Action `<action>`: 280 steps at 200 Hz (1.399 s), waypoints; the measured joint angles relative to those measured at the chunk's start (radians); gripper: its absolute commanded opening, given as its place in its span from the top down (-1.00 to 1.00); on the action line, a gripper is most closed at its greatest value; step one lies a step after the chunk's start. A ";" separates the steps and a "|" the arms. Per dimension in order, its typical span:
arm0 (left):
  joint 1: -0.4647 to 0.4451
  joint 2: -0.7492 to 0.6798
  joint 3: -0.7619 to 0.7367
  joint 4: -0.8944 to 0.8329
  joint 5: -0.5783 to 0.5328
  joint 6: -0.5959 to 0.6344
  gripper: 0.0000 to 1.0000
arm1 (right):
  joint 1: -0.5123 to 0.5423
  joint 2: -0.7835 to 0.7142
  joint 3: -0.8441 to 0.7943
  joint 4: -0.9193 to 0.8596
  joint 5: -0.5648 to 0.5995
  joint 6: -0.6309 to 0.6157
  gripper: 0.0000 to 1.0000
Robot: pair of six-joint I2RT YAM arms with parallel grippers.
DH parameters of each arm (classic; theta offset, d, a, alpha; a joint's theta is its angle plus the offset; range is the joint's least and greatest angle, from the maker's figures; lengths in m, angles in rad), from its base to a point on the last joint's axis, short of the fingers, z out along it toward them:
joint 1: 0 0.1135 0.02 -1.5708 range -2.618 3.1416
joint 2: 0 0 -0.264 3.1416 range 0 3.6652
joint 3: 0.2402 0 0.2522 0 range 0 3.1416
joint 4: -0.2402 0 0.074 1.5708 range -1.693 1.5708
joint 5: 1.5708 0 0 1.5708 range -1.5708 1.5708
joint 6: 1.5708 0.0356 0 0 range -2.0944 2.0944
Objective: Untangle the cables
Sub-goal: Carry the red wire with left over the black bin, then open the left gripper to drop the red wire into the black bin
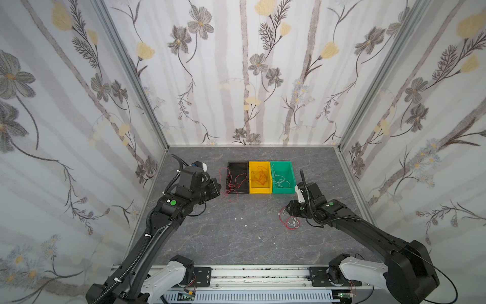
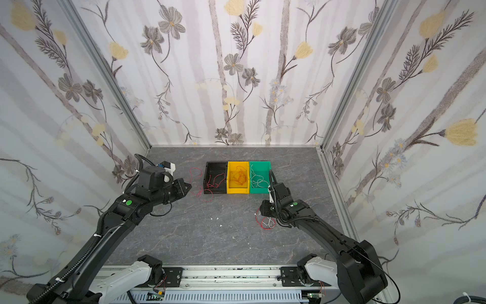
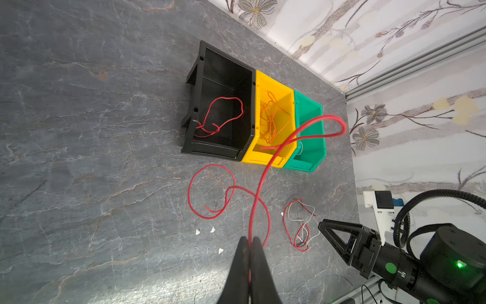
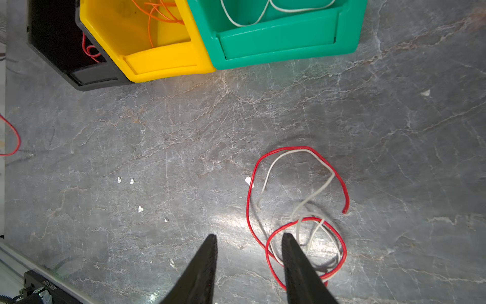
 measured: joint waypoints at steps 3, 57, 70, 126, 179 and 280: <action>0.000 0.009 0.007 0.002 0.002 0.000 1.00 | 0.000 -0.002 0.000 0.000 0.000 0.000 0.14; -0.003 0.214 0.155 0.064 -0.004 0.048 1.00 | -0.001 -0.038 -0.009 -0.010 0.002 0.000 0.14; -0.003 0.267 0.182 0.078 -0.018 0.069 1.00 | -0.002 -0.045 -0.015 -0.013 0.002 -0.001 0.14; 0.010 0.494 0.299 0.115 -0.025 0.106 1.00 | -0.008 -0.045 -0.044 -0.013 0.008 -0.003 0.15; 0.024 0.689 0.367 0.158 -0.021 0.116 1.00 | -0.014 -0.055 -0.079 -0.014 0.008 -0.003 0.15; 0.025 0.836 0.345 0.188 -0.034 0.111 1.00 | -0.023 -0.042 -0.104 0.004 0.008 -0.002 0.16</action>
